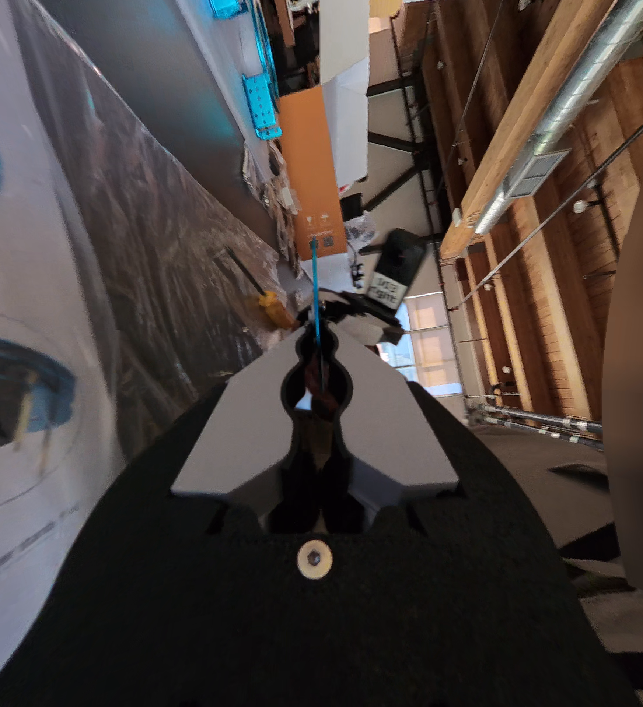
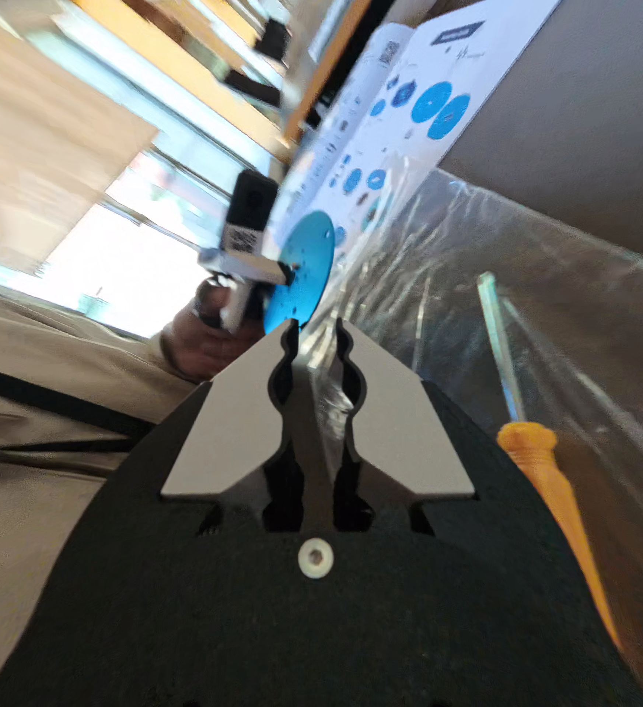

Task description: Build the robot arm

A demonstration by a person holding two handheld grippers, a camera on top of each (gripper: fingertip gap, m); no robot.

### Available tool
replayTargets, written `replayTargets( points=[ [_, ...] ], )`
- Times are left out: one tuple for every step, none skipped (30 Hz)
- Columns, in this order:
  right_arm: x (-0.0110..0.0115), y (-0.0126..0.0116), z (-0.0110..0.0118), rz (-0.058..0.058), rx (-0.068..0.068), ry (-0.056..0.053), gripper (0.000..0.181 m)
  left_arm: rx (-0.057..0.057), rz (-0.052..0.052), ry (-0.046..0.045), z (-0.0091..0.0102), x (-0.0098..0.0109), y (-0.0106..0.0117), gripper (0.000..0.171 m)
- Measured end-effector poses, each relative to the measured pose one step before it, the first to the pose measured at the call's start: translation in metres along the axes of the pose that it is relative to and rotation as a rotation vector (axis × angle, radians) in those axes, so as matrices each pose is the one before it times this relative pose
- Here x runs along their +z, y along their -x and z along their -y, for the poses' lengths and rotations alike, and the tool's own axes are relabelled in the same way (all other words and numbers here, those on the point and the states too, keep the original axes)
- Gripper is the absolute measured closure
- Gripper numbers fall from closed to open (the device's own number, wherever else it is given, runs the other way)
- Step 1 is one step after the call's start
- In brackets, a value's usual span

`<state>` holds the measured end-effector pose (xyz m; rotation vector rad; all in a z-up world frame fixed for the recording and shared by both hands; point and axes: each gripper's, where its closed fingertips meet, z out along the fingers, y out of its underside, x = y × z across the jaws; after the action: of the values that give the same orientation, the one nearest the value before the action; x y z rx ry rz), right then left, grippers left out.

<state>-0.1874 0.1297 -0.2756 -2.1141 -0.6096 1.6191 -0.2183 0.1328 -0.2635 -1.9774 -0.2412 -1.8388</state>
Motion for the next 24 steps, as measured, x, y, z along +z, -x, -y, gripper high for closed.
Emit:
replayTargets(
  points=[
    [-0.00147, -0.00302, -0.00284, -0.0802, -0.1188, 0.0417, 0.162, 0.0438, 0.0356, -0.00665, 0.00182, -0.00505, 0.00376, 0.168],
    [-0.00043, -0.00027, -0.00310, -0.0708, -0.1336, 0.0392, 0.163, 0.0398, 0.0319, 0.00120, 0.00023, -0.00451, 0.00420, 0.168],
    [0.00084, 0.00137, -0.00380, -0.0574, -0.1323, 0.0432, 0.161, 0.0238, 0.0234, -0.00534, 0.00001, -0.00458, 0.00364, 0.168],
    [0.00183, 0.00049, -0.00406, -0.0496, -0.1395, 0.0423, 0.155, 0.0109, 0.0100, -0.00919, 0.00007, -0.00434, 0.00165, 0.168],
    [0.00144, -0.00250, -0.00319, -0.0624, -0.1070, 0.0278, 0.153, 0.0070, 0.0067, -0.00696, -0.00028, -0.00403, 0.00118, 0.168],
    [0.00053, -0.00255, -0.00176, -0.0501, -0.0816, 0.0083, 0.158, 0.0050, 0.0075, -0.00762, -0.00040, -0.00375, 0.00160, 0.168],
    [-0.00019, 0.00080, -0.00046, -0.0162, -0.0449, 0.0000, 0.158, 0.0017, 0.0058, -0.00912, 0.00005, -0.00364, 0.00164, 0.168],
    [-0.00164, -0.00056, -0.00122, -0.0051, -0.0153, 0.0149, 0.158, 0.0069, 0.0057, -0.00928, 0.00044, -0.00307, 0.00183, 0.168],
    [-0.00339, -0.00025, -0.00278, 0.0100, 0.0104, 0.0344, 0.158, 0.0197, 0.0170, -0.00432, -0.00012, -0.00268, 0.00370, 0.168],
    [-0.00428, 0.00260, -0.00109, 0.0350, 0.0109, 0.0264, 0.158, 0.0244, 0.0232, -0.00696, 0.00031, -0.00269, 0.00475, 0.168],
    [-0.00445, 0.00067, 0.00107, 0.0244, 0.0046, 0.0064, 0.158, 0.0096, 0.0032, -0.00634, 0.00061, -0.00245, 0.00197, 0.168],
    [-0.00428, -0.00058, 0.00178, 0.0164, -0.0092, -0.0048, 0.158, 0.0008, -0.0293, -0.00237, 0.00085, -0.00187, -0.00368, 0.168],
    [-0.00403, 0.00027, -0.00007, 0.0237, -0.0215, -0.0042, 0.159, 0.0104, -0.0171, -0.00534, 0.00147, -0.00142, -0.00239, 0.168],
    [-0.00445, -0.00299, -0.00450, 0.0073, -0.0233, 0.0128, 0.160, 0.0196, -0.0063, -0.00823, 0.00229, -0.00087, -0.00125, 0.168],
    [-0.00570, -0.00781, -0.00787, -0.0202, -0.0224, 0.0327, 0.159, 0.0280, -0.0074, -0.00628, 0.00243, -0.00050, -0.00192, 0.168],
    [-0.00668, -0.00835, -0.00879, -0.0234, -0.0252, 0.0293, 0.156, 0.0367, -0.0013, -0.00701, 0.00274, -0.00007, -0.00119, 0.168],
    [-0.00750, -0.00980, -0.00685, -0.0317, -0.0071, 0.0002, 0.155, 0.0388, 0.0068, -0.01082, 0.00291, 0.00033, -0.00005, 0.168],
    [-0.00678, -0.01057, -0.00467, -0.0325, 0.0146, -0.0323, 0.156, 0.0292, 0.0071, -0.01006, 0.00273, 0.00066, 0.00028, 0.168],
    [-0.00470, -0.00522, -0.00380, 0.0008, 0.0312, -0.0409, 0.155, 0.0162, 0.0055, -0.01049, 0.00233, 0.00078, 0.00052, 0.168],
    [-0.00231, 0.00273, -0.00221, 0.0356, 0.0449, -0.0343, 0.153, 0.0155, 0.0090, -0.01556, 0.00281, 0.00024, 0.00091, 0.168],
    [0.00025, 0.00376, -0.00136, 0.0245, 0.0329, -0.0274, 0.150, 0.0209, 0.0158, -0.01466, 0.00220, -0.00008, 0.00132, 0.168],
    [0.00183, -0.00064, -0.00275, -0.0193, 0.0025, -0.0126, 0.149, 0.0224, 0.0194, -0.00835, 0.00059, 0.00010, 0.00116, 0.168],
    [0.00131, -0.00364, -0.00599, -0.0481, -0.0235, 0.0135, 0.146, 0.0277, 0.0160, 0.00350, -0.00187, 0.00088, -0.00009, 0.168],
    [0.00052, -0.00050, -0.00740, -0.0277, -0.0224, 0.0264, 0.146, 0.0378, 0.0147, 0.00923, -0.00305, 0.00134, -0.00122, 0.168]
  ],
)
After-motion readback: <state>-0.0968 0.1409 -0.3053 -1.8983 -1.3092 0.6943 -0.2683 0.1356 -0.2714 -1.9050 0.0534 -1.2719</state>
